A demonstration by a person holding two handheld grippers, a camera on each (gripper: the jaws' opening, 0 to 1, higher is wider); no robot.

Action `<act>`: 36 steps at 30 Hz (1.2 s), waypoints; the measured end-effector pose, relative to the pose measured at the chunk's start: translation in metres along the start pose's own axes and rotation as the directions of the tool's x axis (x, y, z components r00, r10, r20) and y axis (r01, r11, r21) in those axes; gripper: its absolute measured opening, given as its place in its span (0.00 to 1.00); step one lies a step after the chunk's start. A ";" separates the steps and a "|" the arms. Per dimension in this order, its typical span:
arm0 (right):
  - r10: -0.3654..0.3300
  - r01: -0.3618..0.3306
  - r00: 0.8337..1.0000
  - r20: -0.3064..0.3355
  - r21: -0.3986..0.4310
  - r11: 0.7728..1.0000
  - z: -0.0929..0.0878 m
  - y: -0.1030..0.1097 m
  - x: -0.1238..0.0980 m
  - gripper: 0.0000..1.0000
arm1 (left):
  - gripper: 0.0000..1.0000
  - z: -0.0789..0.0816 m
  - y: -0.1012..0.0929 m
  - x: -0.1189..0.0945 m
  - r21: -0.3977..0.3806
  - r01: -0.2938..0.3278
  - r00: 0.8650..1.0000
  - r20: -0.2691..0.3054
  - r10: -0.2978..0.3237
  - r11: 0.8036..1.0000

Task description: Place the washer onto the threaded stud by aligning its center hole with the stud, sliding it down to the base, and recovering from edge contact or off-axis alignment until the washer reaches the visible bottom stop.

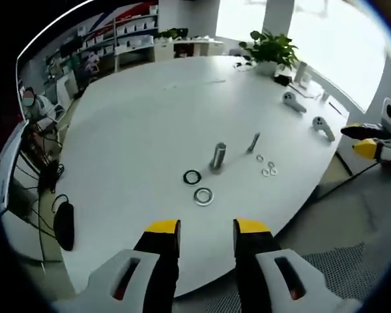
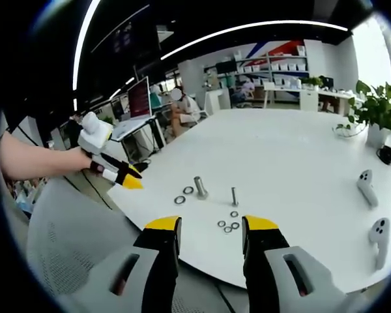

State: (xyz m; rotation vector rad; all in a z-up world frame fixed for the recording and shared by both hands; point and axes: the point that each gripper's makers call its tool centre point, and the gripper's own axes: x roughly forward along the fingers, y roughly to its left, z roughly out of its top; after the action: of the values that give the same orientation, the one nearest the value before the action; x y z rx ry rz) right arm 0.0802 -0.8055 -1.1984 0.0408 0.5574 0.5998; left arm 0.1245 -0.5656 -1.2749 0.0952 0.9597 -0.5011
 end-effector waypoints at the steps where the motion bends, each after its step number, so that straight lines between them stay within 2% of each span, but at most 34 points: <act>1: -0.001 0.001 1.000 0.001 0.001 1.000 0.000 0.000 0.000 0.39 | 0.31 0.001 0.000 0.008 -0.002 0.001 1.000 -0.004 -0.001 1.000; 6: -0.003 0.003 1.000 0.004 0.003 1.000 0.000 -0.001 0.000 0.39 | 0.32 -0.001 -0.004 0.038 0.016 0.021 0.997 -0.077 -0.020 1.000; 10: -0.005 0.005 1.000 0.004 0.004 1.000 0.000 -0.002 -0.001 0.39 | 0.32 -0.002 -0.005 0.057 0.088 0.032 0.987 -0.158 -0.018 0.996; 12: -0.020 0.020 1.000 0.010 0.001 1.000 0.001 -0.005 -0.002 0.39 | 0.32 -0.002 -0.004 0.066 0.098 0.038 0.983 -0.185 -0.020 0.994; 16: -0.015 0.015 1.000 0.010 0.003 1.000 0.001 -0.004 -0.001 0.39 | 0.32 -0.001 -0.004 0.080 0.123 0.046 0.971 -0.239 -0.015 0.991; 22: -0.013 0.012 1.000 0.009 0.006 1.000 0.001 -0.003 -0.001 0.39 | 0.33 -0.012 0.006 0.094 0.164 0.042 0.943 -0.333 0.016 0.986; 27: -0.015 0.015 1.000 0.015 0.009 1.000 0.002 -0.005 -0.001 0.38 | 0.33 -0.011 0.012 0.103 0.179 0.038 0.935 -0.353 0.029 0.983; 29: -0.017 0.017 1.000 0.017 0.012 1.000 0.002 -0.005 -0.002 0.38 | 0.33 -0.007 0.011 0.106 0.174 0.039 0.936 -0.351 0.025 0.984; 32: -0.016 0.016 1.000 0.011 0.012 1.000 0.001 -0.005 -0.001 0.38 | 0.33 -0.006 0.009 0.112 0.212 0.044 0.931 -0.363 0.037 0.976; 36: -0.013 0.013 1.000 0.006 0.006 1.000 0.001 -0.004 -0.001 0.38 | 0.32 -0.004 0.008 0.114 0.224 0.047 0.926 -0.374 0.042 0.974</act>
State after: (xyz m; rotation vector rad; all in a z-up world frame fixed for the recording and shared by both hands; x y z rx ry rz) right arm 0.0823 -0.8093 -1.1985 0.0445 0.5533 0.5848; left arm 0.1786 -0.5990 -1.3696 0.4116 1.2759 -0.6080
